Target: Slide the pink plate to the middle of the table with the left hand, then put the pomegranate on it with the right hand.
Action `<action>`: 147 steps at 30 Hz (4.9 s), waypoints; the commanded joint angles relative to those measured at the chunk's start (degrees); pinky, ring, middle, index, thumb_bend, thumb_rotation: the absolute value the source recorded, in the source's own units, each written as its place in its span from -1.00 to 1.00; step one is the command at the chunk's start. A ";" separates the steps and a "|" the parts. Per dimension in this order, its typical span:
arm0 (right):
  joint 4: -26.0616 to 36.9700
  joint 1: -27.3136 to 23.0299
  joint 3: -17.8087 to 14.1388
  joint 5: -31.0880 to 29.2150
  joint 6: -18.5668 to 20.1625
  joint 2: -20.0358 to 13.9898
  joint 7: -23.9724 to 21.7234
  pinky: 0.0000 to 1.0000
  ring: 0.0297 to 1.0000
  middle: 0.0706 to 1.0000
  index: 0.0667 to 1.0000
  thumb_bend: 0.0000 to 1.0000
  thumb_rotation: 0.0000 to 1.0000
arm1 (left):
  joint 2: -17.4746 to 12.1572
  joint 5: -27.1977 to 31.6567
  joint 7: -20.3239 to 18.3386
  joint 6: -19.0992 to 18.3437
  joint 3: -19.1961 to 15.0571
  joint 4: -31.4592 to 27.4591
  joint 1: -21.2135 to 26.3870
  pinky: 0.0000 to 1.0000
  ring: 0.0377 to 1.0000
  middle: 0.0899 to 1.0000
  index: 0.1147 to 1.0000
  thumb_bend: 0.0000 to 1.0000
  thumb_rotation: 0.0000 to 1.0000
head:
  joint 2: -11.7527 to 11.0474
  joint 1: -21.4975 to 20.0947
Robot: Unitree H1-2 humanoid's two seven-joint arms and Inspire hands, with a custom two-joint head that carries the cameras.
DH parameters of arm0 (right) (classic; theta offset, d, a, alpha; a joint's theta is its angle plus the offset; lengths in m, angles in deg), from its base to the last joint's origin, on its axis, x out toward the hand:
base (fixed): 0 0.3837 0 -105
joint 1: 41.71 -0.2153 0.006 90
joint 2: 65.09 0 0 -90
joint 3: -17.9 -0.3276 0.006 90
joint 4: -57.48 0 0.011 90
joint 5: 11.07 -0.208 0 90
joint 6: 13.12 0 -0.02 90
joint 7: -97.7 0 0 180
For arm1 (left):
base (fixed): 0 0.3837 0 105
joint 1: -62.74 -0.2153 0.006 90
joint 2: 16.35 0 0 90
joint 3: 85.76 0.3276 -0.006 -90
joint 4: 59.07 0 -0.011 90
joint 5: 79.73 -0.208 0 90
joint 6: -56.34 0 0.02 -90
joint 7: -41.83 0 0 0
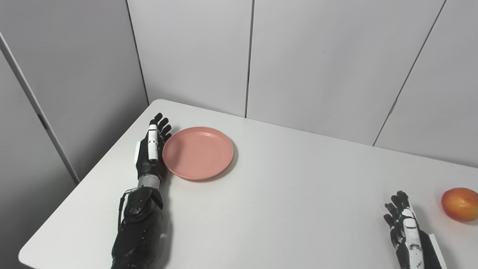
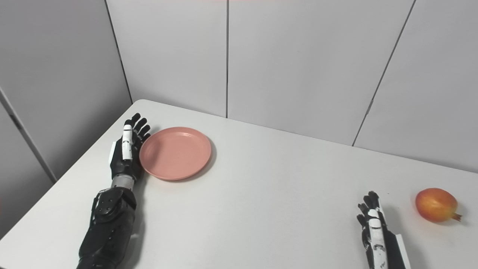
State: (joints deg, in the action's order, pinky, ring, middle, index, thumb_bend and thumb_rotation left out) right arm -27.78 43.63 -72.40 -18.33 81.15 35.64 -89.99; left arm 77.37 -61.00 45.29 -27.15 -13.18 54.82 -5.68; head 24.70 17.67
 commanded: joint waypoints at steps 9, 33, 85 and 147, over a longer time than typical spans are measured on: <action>1.30 -1.14 0.06 -0.36 -1.14 0.12 -0.31 1.00 1.00 1.00 1.00 -0.62 1.00 | 3.22 -2.88 0.95 -5.92 2.62 -4.08 -1.16 0.79 0.77 0.78 0.74 -0.19 1.00 | 0.44 -0.70; 1.42 -0.91 0.79 1.01 -1.62 1.08 0.12 1.00 0.98 1.00 1.00 -0.57 1.00 | 5.94 -4.92 -1.09 -10.08 8.06 -9.55 -1.50 0.81 0.79 0.79 0.72 -0.24 1.00 | 1.78 -2.93; 1.05 -1.60 2.55 4.22 -0.83 5.29 3.22 0.99 0.95 0.96 0.95 -0.46 1.00 | 17.14 -10.22 -6.41 -12.75 20.45 -12.22 -4.36 0.82 0.81 0.83 0.80 -0.16 1.00 | 4.41 -14.18; 13.82 -12.49 -2.35 20.39 6.20 -4.82 7.99 0.76 0.82 0.85 0.82 0.02 1.00 | 13.87 -6.88 -11.76 -8.71 16.34 -10.27 -7.07 0.93 0.88 0.89 0.87 -0.24 1.00 | -0.71 -38.09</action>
State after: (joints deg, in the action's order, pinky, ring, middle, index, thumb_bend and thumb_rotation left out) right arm -15.71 33.50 -73.97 0.90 86.97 32.10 -82.86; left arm 91.67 -68.53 33.94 -34.74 3.46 42.59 -11.82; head 24.00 -20.39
